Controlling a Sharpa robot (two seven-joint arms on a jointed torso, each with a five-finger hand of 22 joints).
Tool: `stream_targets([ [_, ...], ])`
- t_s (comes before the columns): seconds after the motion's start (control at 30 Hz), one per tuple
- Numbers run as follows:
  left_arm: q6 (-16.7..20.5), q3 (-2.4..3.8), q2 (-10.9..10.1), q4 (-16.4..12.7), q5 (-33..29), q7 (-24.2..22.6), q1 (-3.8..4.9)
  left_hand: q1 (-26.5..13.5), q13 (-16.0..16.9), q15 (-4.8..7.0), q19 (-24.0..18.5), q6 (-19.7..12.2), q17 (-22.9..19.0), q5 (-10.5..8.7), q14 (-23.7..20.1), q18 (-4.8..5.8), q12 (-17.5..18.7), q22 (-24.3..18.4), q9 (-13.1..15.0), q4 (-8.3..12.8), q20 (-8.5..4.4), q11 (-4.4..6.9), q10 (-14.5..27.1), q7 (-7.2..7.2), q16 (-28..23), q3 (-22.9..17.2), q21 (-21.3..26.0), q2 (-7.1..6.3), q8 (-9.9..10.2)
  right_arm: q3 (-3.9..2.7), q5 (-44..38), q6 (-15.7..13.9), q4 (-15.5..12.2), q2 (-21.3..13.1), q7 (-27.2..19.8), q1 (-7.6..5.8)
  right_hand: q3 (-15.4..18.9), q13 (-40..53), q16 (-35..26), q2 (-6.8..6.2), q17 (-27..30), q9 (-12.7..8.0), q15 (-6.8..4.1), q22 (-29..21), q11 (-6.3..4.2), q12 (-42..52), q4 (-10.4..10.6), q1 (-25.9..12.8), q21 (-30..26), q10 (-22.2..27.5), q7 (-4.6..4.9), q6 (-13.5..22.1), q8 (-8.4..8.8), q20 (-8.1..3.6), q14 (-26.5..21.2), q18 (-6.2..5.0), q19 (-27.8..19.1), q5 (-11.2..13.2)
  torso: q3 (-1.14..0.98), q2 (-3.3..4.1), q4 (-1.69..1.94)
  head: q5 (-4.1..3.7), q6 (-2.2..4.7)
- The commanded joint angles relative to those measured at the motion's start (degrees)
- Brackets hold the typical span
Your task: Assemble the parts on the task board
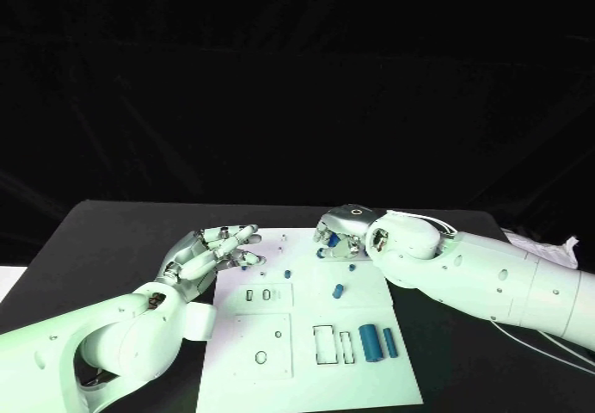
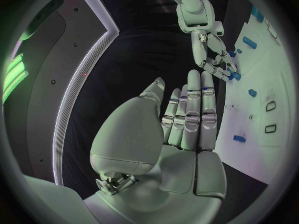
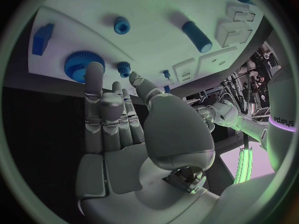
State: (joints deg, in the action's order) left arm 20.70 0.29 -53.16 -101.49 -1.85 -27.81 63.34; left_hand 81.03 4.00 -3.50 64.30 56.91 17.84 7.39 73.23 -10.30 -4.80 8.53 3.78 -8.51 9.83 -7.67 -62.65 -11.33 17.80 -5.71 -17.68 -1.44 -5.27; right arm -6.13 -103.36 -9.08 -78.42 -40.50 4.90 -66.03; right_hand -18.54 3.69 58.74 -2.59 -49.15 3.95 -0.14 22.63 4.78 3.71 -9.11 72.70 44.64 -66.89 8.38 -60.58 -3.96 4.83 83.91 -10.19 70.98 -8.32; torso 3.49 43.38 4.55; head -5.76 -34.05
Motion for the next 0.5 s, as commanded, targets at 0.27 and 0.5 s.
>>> stream_targets([
  [0.27,-0.9,0.09,-0.1,-0.3,-0.2,0.1,0.18,-0.6,-0.1,-0.28,0.4,0.2,0.2,-0.2,0.0,-0.02,0.3,0.1,-0.1,0.2,-0.03,-0.32,0.2,-0.3,0.3,0.3,0.0,-0.1,0.4,-0.01,-2.2,4.6,0.9,0.7,0.5,-0.02,-2.0,0.0,4.6,-0.35,-4.6,0.1,0.1,4.0,0.04,-0.1,0.7,0.8,4.1,-0.2,-0.19,-0.3,0.13,-0.06,2.7,0.08,-0.3,0.2,0.07,0.52,0.15,-0.06,0.02],
  [0.5,-0.7,0.09,-0.2,-0.4,-0.2,0.2,0.2,-0.6,-0.1,-0.28,0.4,0.2,0.2,-0.2,0.0,-0.02,0.3,0.1,-0.1,0.2,-0.03,-0.32,0.2,-0.3,0.3,0.3,0.0,-0.1,0.4,-0.01,-2.3,4.9,0.9,0.9,0.4,-0.02,-4.4,0.0,7.4,0.46,-7.3,0.3,-0.18,8.9,-0.28,-0.1,1.3,1.7,8.4,-1.6,-0.44,-1.7,-0.12,-0.22,2.8,0.64,0.5,1.7,0.13,0.72,0.22,-0.21,-0.03],
])
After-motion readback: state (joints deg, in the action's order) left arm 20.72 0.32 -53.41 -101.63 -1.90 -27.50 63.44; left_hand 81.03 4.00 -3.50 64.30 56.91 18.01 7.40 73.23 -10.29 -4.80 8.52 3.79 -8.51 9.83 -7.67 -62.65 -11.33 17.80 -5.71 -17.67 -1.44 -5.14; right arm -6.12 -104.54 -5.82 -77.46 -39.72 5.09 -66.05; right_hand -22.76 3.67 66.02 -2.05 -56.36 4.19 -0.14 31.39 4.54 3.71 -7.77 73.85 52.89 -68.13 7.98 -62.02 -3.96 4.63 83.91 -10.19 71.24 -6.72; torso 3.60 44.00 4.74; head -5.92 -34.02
